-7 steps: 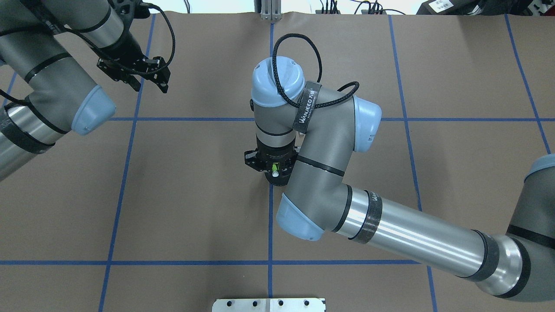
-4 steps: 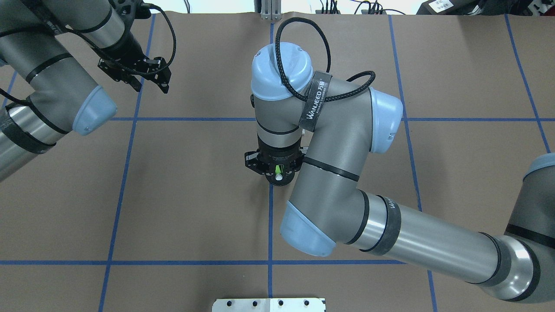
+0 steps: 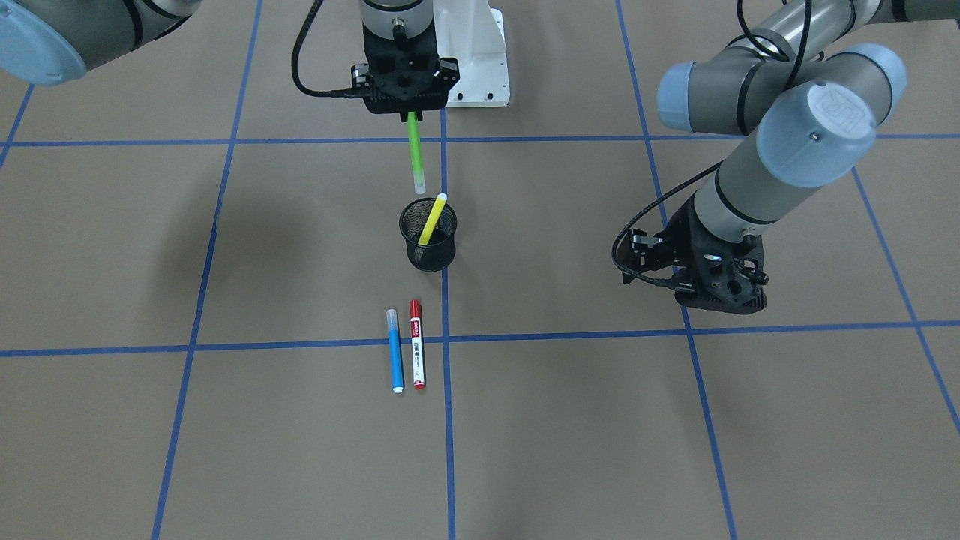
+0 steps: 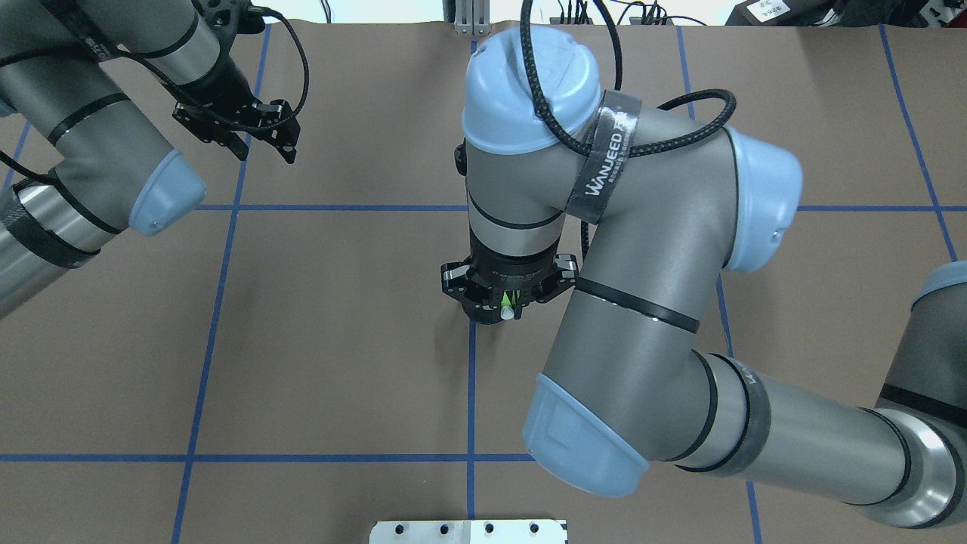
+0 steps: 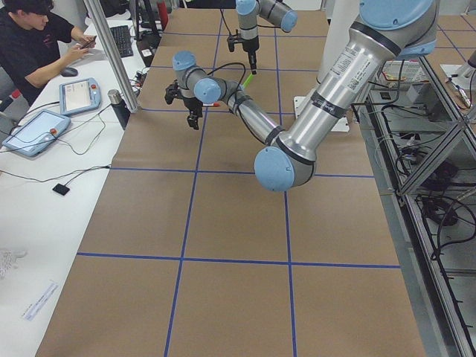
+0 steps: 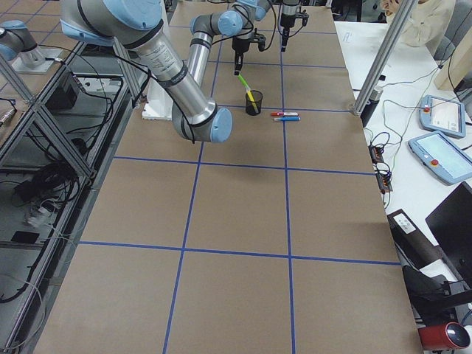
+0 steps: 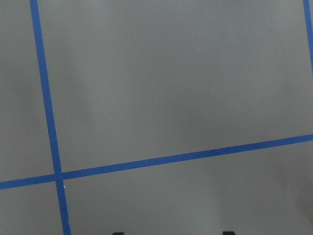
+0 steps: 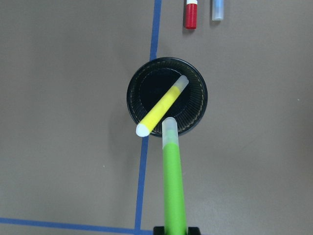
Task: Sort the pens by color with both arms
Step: 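Lower the right gripper into the cup and grasp the green highlighter, then lift the green highlighter out of the cup with the right gripper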
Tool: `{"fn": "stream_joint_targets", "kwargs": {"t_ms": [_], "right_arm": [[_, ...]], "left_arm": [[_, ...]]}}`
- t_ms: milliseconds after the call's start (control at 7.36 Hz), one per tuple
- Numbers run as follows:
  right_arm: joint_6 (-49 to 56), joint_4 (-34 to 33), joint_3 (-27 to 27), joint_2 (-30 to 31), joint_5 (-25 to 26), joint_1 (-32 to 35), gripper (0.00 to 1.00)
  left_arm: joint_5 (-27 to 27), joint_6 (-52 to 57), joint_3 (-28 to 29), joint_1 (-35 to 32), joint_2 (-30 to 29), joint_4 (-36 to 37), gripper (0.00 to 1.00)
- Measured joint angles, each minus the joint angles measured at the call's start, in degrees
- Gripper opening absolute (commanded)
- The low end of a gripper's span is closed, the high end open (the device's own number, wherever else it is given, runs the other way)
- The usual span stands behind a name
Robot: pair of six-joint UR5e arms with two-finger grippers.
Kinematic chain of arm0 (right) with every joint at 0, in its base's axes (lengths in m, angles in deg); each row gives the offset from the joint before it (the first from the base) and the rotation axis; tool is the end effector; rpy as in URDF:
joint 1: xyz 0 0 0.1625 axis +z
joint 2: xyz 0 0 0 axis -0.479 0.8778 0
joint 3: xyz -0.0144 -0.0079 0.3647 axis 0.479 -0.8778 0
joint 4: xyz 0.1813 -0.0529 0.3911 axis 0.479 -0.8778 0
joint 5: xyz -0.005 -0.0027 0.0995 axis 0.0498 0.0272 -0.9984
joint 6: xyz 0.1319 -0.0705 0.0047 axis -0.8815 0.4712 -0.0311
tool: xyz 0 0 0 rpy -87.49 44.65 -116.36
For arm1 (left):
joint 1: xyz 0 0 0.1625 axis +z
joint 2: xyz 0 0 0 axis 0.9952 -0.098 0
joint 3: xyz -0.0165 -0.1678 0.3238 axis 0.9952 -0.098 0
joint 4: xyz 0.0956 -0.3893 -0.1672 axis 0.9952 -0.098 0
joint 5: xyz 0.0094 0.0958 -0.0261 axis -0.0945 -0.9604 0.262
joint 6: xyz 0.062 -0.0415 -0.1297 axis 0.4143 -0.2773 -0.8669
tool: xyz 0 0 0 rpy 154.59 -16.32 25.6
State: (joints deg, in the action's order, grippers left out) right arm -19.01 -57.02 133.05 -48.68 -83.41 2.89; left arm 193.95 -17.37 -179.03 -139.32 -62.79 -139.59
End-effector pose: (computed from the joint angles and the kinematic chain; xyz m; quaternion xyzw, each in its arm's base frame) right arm -0.4493 -0.3529 0.0400 -0.0291 -0.3834 -0.0552 0.9215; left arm 0.3632 -0.5822 0.2388 0.0309 0.4377 0.0583 0.8967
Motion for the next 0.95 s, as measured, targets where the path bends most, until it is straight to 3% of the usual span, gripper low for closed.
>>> {"fn": "stream_joint_targets", "kwargs": {"t_ms": [272, 544, 951], "right_arm": [[-0.1, 3.7, -0.1, -0.9, 7.4, 1.2, 0.15], [-0.1, 15.0, -8.5, -2.8, 12.7, 3.0, 0.14], [2.0, 27.5, -23.8, -7.1, 16.1, 5.5, 0.11]], "left_arm": [[0.0, -0.3, 0.1, 0.5, 0.2, -1.1, 0.74], [-0.1, -0.4, 0.0, 1.0, 0.3, -1.8, 0.74], [-0.1, -0.5, 0.0, 1.3, 0.4, -1.9, 0.74]]}}
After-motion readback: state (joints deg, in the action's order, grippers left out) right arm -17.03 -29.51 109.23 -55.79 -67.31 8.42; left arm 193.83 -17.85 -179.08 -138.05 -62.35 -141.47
